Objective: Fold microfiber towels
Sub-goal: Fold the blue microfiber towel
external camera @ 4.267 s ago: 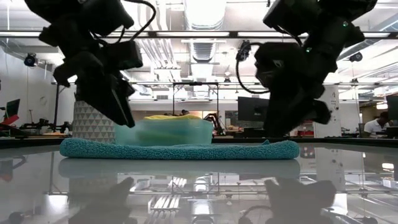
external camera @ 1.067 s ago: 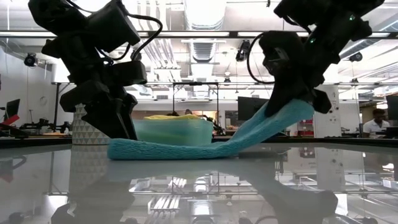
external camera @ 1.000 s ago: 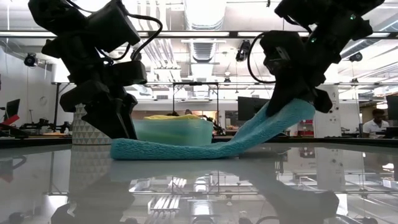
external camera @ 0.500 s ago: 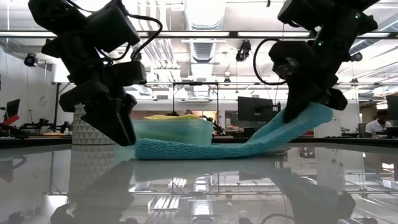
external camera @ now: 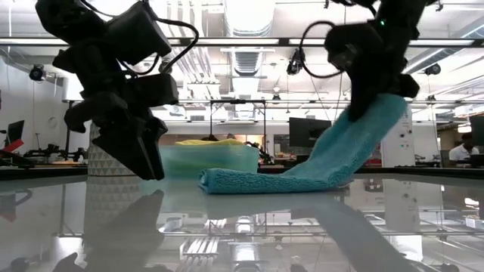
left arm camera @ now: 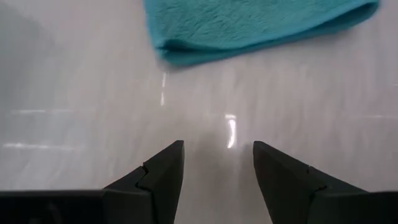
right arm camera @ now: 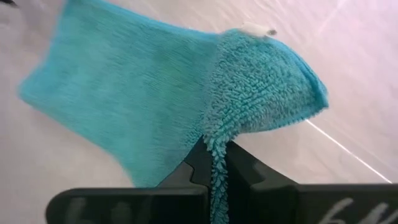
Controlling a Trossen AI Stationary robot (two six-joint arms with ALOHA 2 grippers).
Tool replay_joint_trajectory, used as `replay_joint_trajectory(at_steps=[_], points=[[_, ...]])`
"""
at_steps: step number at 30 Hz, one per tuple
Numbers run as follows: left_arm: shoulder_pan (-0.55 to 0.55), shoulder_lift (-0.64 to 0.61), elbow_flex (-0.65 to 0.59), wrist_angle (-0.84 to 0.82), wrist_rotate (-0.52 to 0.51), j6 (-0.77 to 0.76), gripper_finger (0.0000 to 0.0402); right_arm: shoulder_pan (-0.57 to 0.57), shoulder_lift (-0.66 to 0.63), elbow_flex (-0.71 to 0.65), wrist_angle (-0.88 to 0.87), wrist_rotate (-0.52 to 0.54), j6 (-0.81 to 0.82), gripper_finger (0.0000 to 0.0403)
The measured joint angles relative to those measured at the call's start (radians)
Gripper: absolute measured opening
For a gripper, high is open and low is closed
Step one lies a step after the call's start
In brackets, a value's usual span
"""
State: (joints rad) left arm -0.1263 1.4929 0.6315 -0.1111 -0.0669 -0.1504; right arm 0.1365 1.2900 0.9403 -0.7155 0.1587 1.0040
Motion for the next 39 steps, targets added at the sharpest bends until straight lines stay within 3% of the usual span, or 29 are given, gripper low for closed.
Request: replay_joint_trajectory(at_steps=[21, 33, 39], points=[[-0.047, 0.068, -0.002, 0.114, 0.06, -0.045, 0.0177, 0.0, 0.027, 0.137, -0.033, -0.005, -0.049, 0.0009], [-0.054, 0.069, -0.002, 0.115, 0.066, -0.053, 0.0177, 0.0, 0.225, 0.357, -0.383, 0.0, -0.14, 0.0009], [-0.054, 0.069, -0.002, 0.114, 0.064, -0.053, 0.0177, 0.0, 0.305, 0.44, -0.459, 0.001, -0.179, 0.0009]])
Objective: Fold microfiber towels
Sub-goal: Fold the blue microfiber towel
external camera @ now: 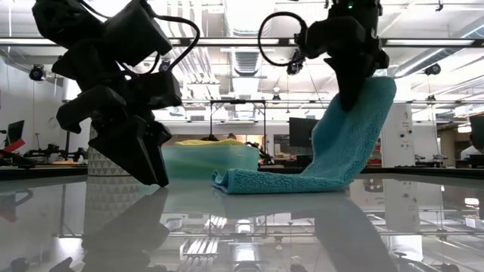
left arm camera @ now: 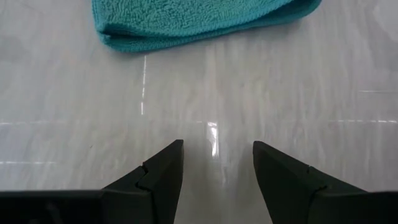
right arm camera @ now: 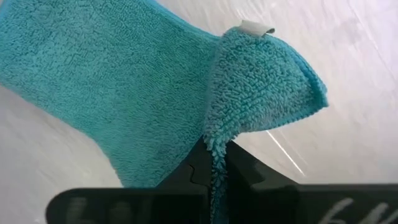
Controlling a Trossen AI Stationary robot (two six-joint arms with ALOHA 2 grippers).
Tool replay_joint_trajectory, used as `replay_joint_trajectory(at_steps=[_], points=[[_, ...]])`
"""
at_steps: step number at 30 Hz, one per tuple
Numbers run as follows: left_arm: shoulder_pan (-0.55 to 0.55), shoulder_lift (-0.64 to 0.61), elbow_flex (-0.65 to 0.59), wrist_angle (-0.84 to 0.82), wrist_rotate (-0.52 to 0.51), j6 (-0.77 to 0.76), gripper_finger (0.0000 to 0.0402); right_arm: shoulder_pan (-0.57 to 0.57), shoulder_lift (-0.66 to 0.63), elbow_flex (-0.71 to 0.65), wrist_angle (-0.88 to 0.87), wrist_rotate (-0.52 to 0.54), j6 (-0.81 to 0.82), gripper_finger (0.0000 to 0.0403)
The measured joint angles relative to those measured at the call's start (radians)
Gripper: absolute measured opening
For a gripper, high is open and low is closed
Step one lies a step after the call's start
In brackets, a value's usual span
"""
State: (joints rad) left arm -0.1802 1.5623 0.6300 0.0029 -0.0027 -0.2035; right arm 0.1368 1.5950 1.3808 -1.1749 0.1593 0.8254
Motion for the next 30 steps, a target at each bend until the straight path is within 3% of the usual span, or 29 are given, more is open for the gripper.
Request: replay_joint_trajectory(at_steps=[15, 30], points=[[0.0, 0.0, -0.006, 0.005, -0.004, 0.0, 0.0177, 0.0, 0.108, 0.113, -0.025, -0.001, -0.001, 0.0009], [0.001, 0.002, -0.13, 0.287, 0.0, -0.019, 0.0177, -0.003, 0.134, 0.12, 0.187, -0.032, 0.017, 0.0009]])
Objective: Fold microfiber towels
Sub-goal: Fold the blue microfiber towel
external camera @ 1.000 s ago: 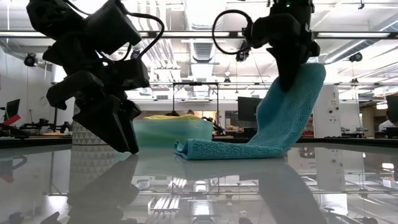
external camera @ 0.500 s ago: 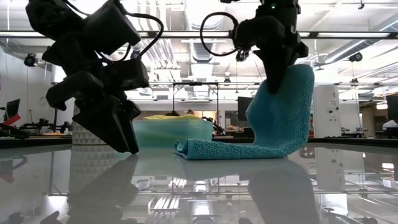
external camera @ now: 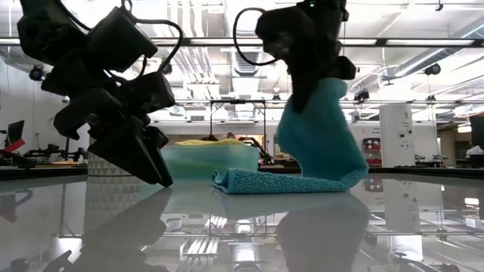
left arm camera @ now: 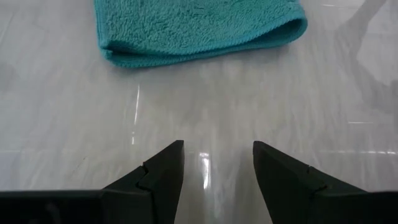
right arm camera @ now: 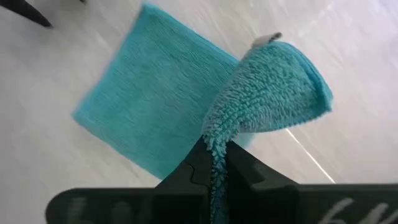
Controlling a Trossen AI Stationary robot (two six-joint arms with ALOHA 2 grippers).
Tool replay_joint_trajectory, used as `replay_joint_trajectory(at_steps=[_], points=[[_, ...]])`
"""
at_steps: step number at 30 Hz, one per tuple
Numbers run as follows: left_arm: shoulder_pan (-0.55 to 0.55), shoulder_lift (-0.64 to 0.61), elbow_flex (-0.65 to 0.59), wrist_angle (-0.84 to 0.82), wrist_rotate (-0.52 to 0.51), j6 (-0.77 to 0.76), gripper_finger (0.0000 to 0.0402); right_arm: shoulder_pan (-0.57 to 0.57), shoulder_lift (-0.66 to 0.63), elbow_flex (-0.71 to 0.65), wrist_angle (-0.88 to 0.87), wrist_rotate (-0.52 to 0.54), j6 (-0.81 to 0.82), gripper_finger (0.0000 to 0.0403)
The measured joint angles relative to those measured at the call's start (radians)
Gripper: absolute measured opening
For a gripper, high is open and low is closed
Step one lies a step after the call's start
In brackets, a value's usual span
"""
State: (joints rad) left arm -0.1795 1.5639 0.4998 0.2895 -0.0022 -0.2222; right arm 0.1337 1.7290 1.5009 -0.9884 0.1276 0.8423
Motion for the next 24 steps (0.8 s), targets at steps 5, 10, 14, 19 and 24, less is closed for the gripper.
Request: replay_joint_trajectory(at_steps=[5, 10, 14, 19, 24], points=[[0.0, 0.0, -0.003, 0.007, 0.001, 0.0, 0.0177, -0.006, 0.041, -0.002, 0.033, 0.0, 0.011, 0.0009], [0.0, 0.0, -0.006, 0.012, 0.001, 0.001, 0.0177, -0.008, 0.1, -0.002, 0.069, 0.0, 0.002, 0.0009], [0.0, 0.0, -0.01, 0.018, 0.001, 0.001, 0.0177, -0.009, 0.131, -0.002, 0.121, 0.0, -0.021, 0.0009], [0.0, 0.0, -0.011, 0.02, 0.0, 0.002, 0.0177, -0.015, 0.14, -0.002, 0.187, 0.0, -0.034, 0.0009], [0.001, 0.0, -0.012, 0.024, 0.0, 0.002, 0.0177, -0.015, 0.14, -0.002, 0.259, 0.005, -0.07, 0.0016]])
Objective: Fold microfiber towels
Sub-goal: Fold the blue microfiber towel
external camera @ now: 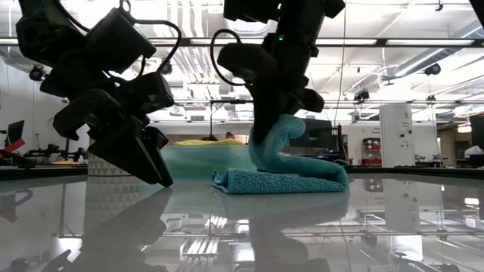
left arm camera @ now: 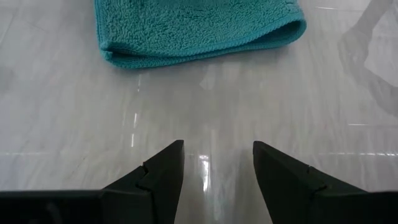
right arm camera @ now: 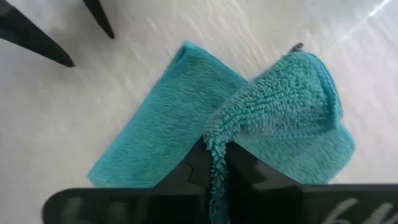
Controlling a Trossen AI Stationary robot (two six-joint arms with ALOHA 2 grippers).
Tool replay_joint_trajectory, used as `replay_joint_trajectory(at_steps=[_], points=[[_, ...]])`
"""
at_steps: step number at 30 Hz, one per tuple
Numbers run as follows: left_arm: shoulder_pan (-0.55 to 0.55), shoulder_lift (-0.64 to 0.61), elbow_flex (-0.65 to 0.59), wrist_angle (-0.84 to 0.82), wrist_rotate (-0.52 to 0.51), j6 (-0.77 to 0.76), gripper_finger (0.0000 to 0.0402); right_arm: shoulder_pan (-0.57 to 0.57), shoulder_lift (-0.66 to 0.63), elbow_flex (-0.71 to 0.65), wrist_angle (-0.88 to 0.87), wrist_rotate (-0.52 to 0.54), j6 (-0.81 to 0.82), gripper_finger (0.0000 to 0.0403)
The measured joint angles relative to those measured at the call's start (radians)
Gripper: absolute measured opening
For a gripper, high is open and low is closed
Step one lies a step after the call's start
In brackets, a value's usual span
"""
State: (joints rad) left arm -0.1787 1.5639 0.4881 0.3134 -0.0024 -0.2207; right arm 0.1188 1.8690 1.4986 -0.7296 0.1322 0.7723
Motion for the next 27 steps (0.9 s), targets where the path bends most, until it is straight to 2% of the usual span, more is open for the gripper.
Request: replay_joint_trajectory(at_steps=[8, 13, 17, 22, 27], points=[[0.0, 0.0, 0.0, 0.001, 0.0, 0.0, 0.0177, -0.004, 0.0, -0.001, 0.019, 0.0, -0.021, 0.0102], [0.001, 0.0, 0.0, 0.002, 0.0, 0.0, 0.0177, -0.004, -0.001, -0.001, 0.088, -0.011, -0.105, 0.0154], [0.002, 0.0, 0.0, 0.004, 0.0, -0.001, 0.0177, -0.003, -0.018, 0.002, 0.078, -0.012, -0.187, 0.018], [0.003, 0.0, 0.0, 0.015, 0.0, -0.002, 0.0177, 0.019, -0.065, 0.001, 0.075, -0.004, -0.27, 0.0181], [0.006, 0.0, 0.004, 0.018, 0.001, -0.006, 0.0177, 0.046, -0.082, -0.018, 0.043, 0.019, -0.32, 0.0138]])
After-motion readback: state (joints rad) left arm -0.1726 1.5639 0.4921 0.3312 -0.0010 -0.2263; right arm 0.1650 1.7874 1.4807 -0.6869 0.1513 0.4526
